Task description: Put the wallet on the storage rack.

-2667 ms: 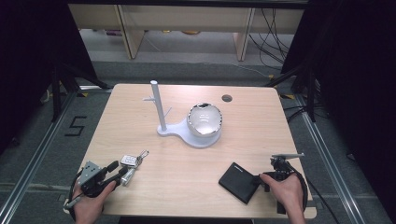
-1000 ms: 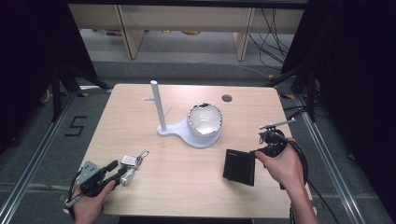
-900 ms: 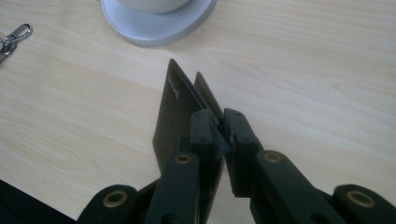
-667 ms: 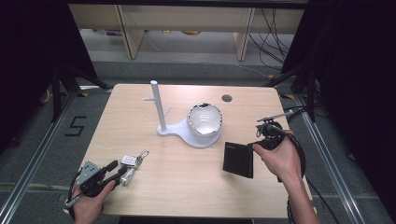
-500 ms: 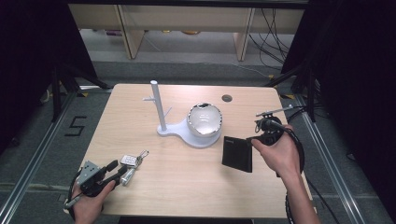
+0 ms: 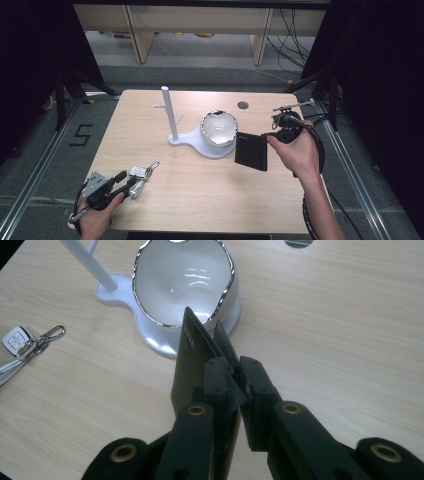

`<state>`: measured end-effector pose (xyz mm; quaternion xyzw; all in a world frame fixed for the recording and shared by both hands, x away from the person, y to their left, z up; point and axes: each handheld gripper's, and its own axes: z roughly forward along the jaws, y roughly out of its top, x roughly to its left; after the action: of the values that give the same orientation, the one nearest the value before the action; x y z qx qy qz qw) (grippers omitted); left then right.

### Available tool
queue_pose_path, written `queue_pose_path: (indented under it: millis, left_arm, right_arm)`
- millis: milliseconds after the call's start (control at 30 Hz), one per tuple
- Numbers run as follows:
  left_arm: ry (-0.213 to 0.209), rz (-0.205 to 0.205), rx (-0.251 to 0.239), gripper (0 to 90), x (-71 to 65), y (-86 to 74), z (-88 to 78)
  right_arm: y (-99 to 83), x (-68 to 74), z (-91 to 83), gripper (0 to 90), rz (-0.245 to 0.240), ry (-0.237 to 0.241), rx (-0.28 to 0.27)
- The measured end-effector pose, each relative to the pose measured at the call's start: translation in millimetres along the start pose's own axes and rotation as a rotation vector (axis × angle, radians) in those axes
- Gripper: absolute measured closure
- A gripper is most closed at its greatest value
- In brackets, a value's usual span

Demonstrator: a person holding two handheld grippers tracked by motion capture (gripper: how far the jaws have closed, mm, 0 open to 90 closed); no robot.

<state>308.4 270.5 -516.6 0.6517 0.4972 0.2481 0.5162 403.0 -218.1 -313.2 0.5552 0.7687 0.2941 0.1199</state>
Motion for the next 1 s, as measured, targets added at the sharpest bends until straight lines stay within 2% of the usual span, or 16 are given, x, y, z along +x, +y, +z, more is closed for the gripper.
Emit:
queue_pose_path:
  millis: [100, 133, 200, 233, 300, 367, 400, 433, 467, 500, 633, 667, 800, 867, 933, 1000]
  left_arm:
    - [-0.010, 0.026, 0.002, 52.0, 0.4, 0.6, 0.9]
    - [-0.010, 0.026, 0.001, 52.0, 0.2, 0.5, 1.0]
    - [-0.009, 0.026, 0.000, 52.0, 0.3, 0.6, 0.9]
    - [-0.009, 0.025, -0.001, 52.0, 0.4, 0.6, 0.7]
    - [-0.009, 0.025, -0.002, 52.0, 0.5, 0.5, 0.7]
    - [-0.007, 0.021, -0.003, 52.0, 0.7, 0.3, 0.6]
    - [0.001, -0.001, -0.005, 52.0, -0.6, -0.2, 0.5]
    - [0.001, -0.001, -0.005, 52.0, -0.6, -0.2, 0.5]
    - [-0.001, 0.002, -0.007, 52.0, 0.0, 0.0, 0.5]
    - [-0.001, 0.002, -0.007, 52.0, 0.0, 0.0, 0.5]
    - [0.003, 0.003, -0.002, 52.0, 0.5, -0.2, 0.5]
    - [-0.003, 0.001, -0.008, 52.0, 0.1, -0.3, 1.0]
    - [-0.007, 0.008, -0.006, 51.9, 0.1, -0.5, 0.8]
    - [-0.004, 0.000, -0.005, 51.9, -0.2, -0.8, 0.5]
    - [-0.007, -0.001, -0.013, 51.9, 1.0, -1.2, 0.1]
    - [-0.012, 0.016, -0.012, 51.9, 2.3, -0.6, -0.4]
  right_arm:
    - [3.5, 1.8, -2.3, 84.3, 0.016, -0.005, 0.003]
    - [6.4, 0.2, -3.6, 84.3, -0.003, -0.006, -0.008]
    - [7.5, 0.4, -4.5, 84.3, -0.001, -0.010, -0.010]
    - [9.8, 2.2, -6.3, 84.3, 0.021, -0.011, -0.011]
    - [10.5, 2.0, -6.4, 84.3, 0.025, -0.001, -0.016]
    - [15.3, -0.1, -8.4, 84.3, 0.009, -0.001, -0.036]
    - [16.7, -0.9, -8.6, 84.3, -0.009, -0.010, -0.037]
    - [16.7, -0.9, -8.6, 84.3, -0.009, -0.010, -0.037]
    - [20.6, 2.7, -11.3, 84.3, 0.024, -0.002, -0.038]
    - [20.6, 2.7, -11.3, 84.3, 0.024, -0.002, -0.038]
    - [27.7, 1.4, -11.9, 84.3, -0.012, -0.009, -0.065]
    - [30.7, 3.8, -12.4, 84.3, 0.006, -0.007, -0.064]
    - [38.6, 7.6, -12.2, 84.3, -0.001, 0.016, -0.079]
    - [39.9, 9.7, -12.0, 84.3, -0.002, 0.006, -0.080]
    - [49.0, 13.6, -11.7, 84.3, -0.032, 0.016, -0.091]
    - [51.5, 16.0, -11.4, 84.3, -0.021, 0.025, -0.088]
